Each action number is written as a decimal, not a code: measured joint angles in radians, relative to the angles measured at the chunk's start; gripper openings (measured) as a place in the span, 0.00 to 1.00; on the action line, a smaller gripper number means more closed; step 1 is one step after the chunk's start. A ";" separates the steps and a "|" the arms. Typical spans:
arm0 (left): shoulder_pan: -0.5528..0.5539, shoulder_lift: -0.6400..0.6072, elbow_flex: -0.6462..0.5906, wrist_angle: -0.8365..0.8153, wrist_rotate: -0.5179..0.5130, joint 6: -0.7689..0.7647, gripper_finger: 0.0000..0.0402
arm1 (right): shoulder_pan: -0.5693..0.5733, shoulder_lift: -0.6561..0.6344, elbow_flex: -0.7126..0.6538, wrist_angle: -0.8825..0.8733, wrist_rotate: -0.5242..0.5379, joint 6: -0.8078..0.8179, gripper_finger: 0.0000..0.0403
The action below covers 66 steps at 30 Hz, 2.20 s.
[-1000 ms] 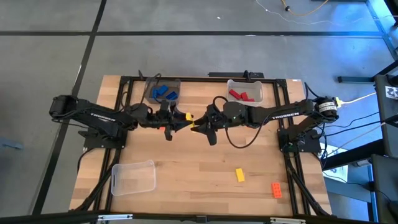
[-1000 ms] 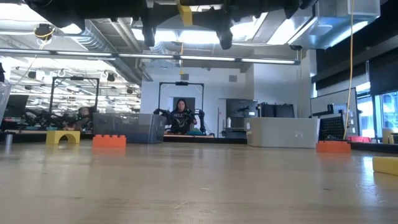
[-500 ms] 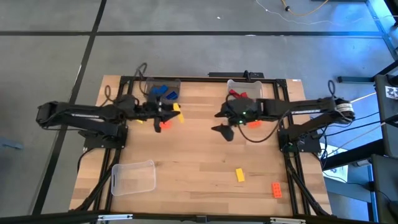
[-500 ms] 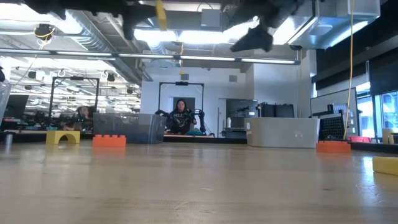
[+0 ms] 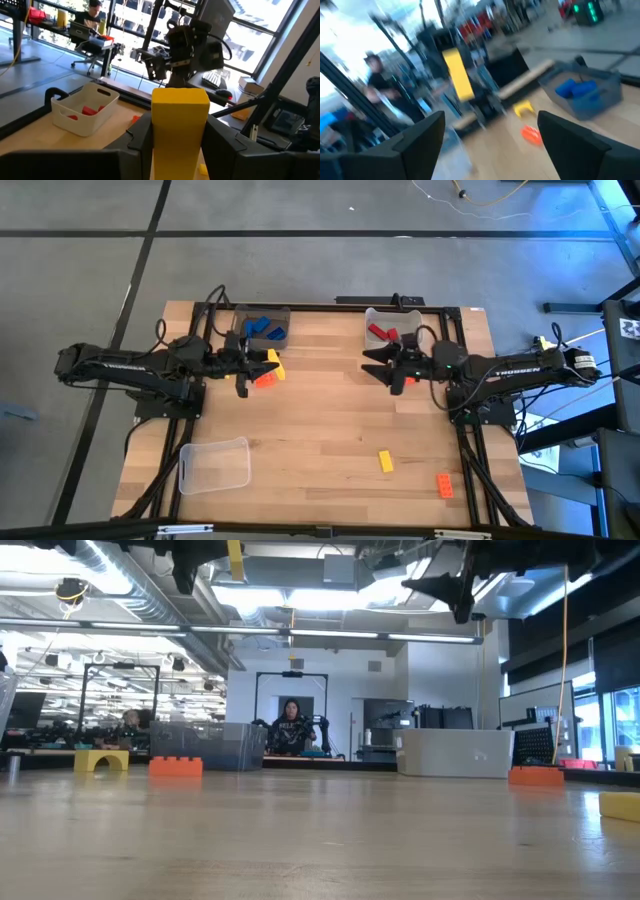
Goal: Sort & place blocks by color
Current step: Put the yellow rectangular block into the white transparent bin
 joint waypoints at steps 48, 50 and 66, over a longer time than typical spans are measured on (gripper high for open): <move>-0.889 0.407 0.329 -1.169 0.129 -0.784 0.29 | -0.001 -0.018 -0.035 -0.020 0.028 -0.049 0.79; -0.893 0.440 0.295 -1.126 0.139 -0.784 0.29 | -0.001 -0.018 -0.035 -0.020 0.028 -0.049 0.79; -0.892 0.667 0.199 -0.927 0.160 -0.689 0.29 | -0.001 -0.018 -0.035 -0.029 0.028 -0.048 0.79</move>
